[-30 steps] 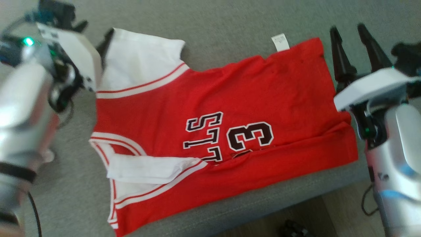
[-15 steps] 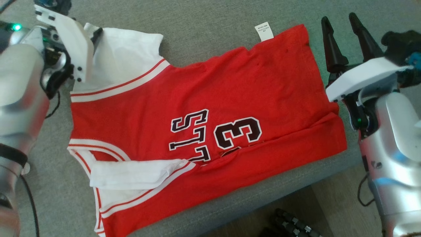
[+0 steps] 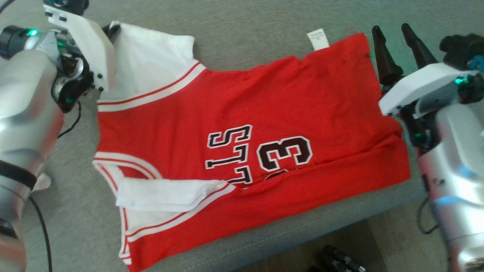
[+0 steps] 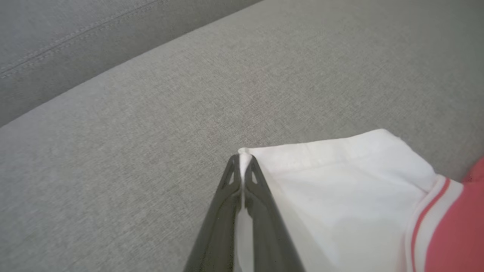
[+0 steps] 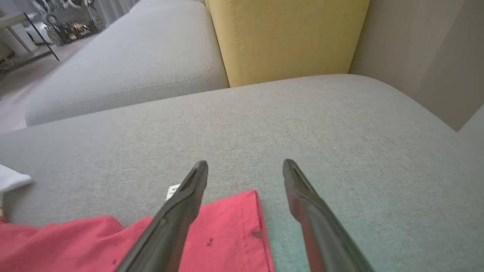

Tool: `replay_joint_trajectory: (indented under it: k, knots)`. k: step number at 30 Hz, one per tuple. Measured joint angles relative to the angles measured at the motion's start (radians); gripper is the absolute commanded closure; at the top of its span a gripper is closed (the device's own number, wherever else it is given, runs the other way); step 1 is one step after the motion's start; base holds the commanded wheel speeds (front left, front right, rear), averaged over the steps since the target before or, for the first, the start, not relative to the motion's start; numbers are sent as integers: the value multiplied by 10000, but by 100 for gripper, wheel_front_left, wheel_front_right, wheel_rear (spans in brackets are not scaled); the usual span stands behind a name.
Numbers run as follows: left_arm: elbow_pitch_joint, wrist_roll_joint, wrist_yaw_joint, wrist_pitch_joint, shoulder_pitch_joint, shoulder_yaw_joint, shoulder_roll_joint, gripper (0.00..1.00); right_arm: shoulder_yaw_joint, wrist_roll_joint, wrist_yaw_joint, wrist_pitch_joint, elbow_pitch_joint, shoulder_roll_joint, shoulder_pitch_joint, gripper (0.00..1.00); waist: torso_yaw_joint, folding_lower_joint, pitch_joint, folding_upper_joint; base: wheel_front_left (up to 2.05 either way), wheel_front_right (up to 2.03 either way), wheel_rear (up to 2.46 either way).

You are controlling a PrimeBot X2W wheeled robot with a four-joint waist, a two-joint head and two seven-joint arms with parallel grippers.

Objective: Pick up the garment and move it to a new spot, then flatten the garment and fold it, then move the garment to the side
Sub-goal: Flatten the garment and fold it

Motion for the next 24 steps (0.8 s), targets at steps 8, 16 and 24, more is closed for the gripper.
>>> replay_joint_trajectory:
  k: [8,16,24]
  knots:
    - [-259,-215,0,-1216,12,102,-554,100,345,401,-2,1193,1430,-1300,-624,0,905,0,-88,0,0,0,0]
    - [-970,-370,0,-1455,74,13,-663,100,976,1106,0,2328,2493,-1766,-1375,0,1593,0,12,0,0,0,0]
    - [-1450,-382,6,-1455,132,-27,-633,100,1509,1624,0,2606,2972,-2121,-1657,0,1831,0,206,0,0,0,0]
